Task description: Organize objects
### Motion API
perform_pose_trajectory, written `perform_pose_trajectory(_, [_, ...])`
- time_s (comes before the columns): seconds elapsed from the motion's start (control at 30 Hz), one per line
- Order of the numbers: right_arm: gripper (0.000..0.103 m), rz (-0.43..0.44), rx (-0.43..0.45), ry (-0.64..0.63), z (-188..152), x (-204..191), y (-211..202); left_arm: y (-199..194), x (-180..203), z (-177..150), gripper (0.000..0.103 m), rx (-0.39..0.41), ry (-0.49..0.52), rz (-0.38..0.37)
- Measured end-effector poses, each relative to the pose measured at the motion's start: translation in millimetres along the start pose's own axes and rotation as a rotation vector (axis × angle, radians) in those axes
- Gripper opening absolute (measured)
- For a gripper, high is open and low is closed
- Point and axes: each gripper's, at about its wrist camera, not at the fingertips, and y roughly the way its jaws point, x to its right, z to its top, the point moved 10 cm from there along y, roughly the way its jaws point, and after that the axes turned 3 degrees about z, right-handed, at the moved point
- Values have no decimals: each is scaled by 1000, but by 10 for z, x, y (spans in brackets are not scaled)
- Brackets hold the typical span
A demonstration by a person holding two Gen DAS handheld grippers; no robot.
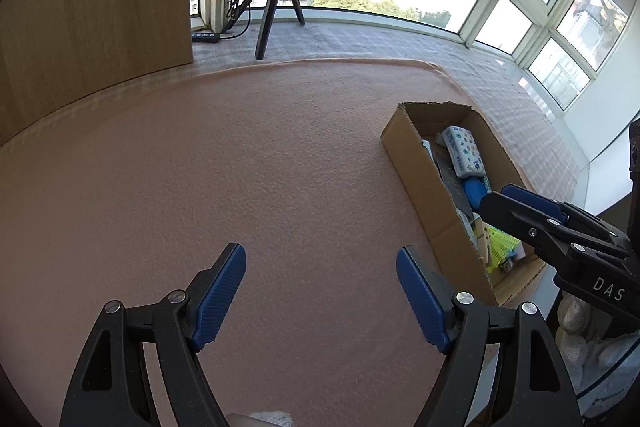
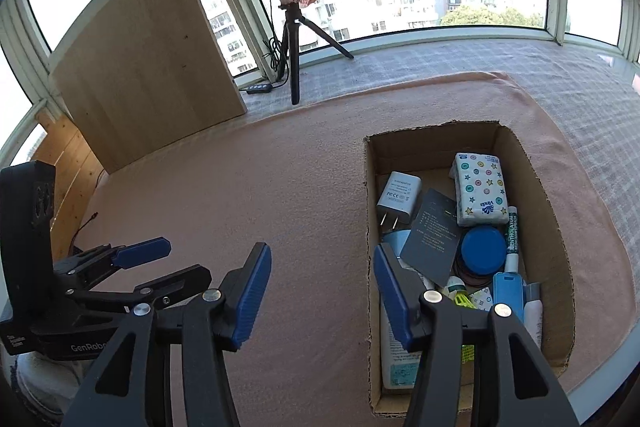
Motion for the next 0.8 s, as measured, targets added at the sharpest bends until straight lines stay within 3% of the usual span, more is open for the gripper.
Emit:
perform_pose_trajectory(0.3, [52,28,-24,-85,-232,-696,122,-349,-825,-422,84,12,-101,141])
perform_pose_trajectory(0.8, [57,60,-33,-180,-391,-1374,242,-770,-1476,-819,88,42,-229,196])
